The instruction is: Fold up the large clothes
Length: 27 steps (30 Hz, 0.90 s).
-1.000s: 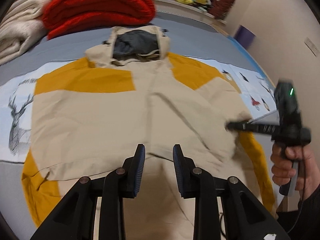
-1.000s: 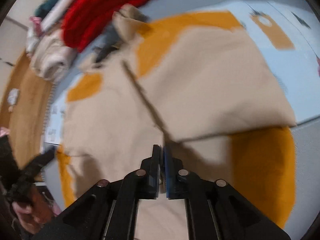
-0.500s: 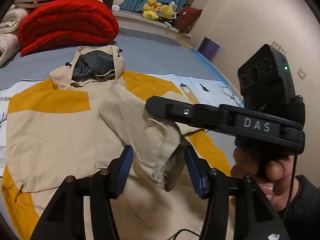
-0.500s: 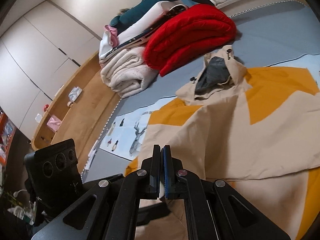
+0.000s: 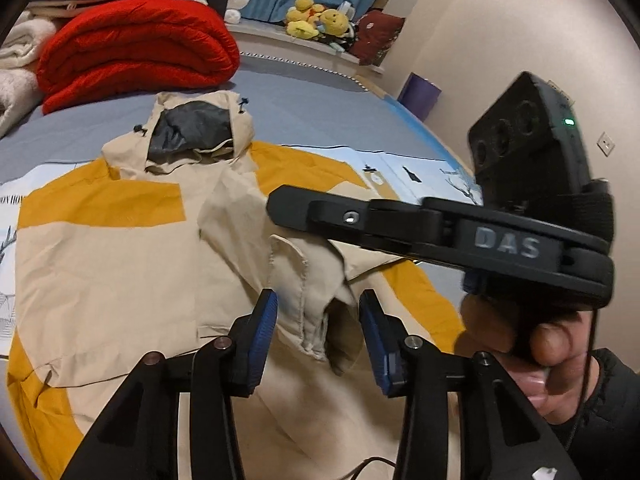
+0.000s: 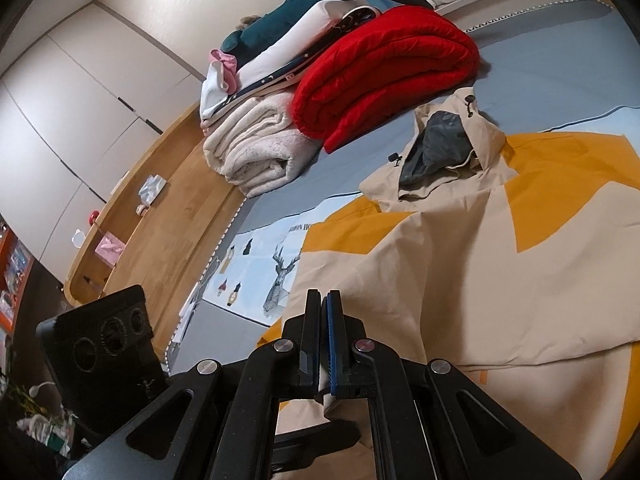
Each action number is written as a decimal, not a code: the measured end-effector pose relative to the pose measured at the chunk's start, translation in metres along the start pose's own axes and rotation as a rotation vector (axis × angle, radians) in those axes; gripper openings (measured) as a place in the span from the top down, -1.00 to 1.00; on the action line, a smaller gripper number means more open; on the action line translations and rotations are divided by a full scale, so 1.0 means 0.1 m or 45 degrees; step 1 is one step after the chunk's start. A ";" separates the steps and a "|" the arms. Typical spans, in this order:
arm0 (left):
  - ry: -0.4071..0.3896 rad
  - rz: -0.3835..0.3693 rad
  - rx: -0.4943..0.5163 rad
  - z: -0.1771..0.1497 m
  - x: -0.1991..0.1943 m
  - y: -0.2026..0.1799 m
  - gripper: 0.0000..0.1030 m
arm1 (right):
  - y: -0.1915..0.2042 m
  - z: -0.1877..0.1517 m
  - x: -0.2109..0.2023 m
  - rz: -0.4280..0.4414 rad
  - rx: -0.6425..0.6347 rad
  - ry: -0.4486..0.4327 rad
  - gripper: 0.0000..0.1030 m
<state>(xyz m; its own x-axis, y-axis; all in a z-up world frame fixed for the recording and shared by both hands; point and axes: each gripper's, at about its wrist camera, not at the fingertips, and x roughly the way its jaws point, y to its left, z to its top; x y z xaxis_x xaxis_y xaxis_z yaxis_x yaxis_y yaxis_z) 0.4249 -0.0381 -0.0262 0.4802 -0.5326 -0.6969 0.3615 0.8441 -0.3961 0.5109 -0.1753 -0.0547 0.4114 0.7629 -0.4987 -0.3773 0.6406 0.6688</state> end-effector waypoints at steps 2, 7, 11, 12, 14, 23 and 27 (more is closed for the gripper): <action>-0.011 0.038 -0.006 0.02 -0.01 0.05 0.55 | 0.02 -0.01 0.02 0.006 -0.014 0.011 0.93; -0.122 0.234 -0.185 0.10 -0.24 0.49 0.83 | -0.03 0.02 -0.03 -0.102 -0.008 -0.034 0.76; -0.202 0.440 -0.444 0.09 -0.53 1.10 0.81 | -0.33 0.07 -0.14 -0.278 0.118 -0.081 0.70; -0.218 0.499 -0.513 0.07 -0.61 1.27 0.79 | -0.45 0.07 -0.15 -0.322 0.180 -0.076 0.70; -0.223 0.553 -0.626 0.01 -0.71 1.53 0.68 | -0.64 0.04 -0.13 -0.417 0.271 -0.036 0.70; -0.054 0.379 -1.030 -0.37 -0.52 2.21 0.50 | -1.58 -0.28 -0.20 -0.743 0.736 0.110 0.70; 0.049 0.274 -1.132 -0.54 -0.26 2.32 0.39 | -1.73 -0.30 -0.25 -0.746 0.799 0.098 0.69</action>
<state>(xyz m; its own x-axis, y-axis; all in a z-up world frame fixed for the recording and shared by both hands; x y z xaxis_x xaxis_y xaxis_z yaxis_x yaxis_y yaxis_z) 0.4535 0.1749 -0.1326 0.4334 -0.3695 -0.8220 -0.4886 0.6701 -0.5588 0.5406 -0.3026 -0.1745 0.3307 0.3426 -0.8794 0.4161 0.7834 0.4617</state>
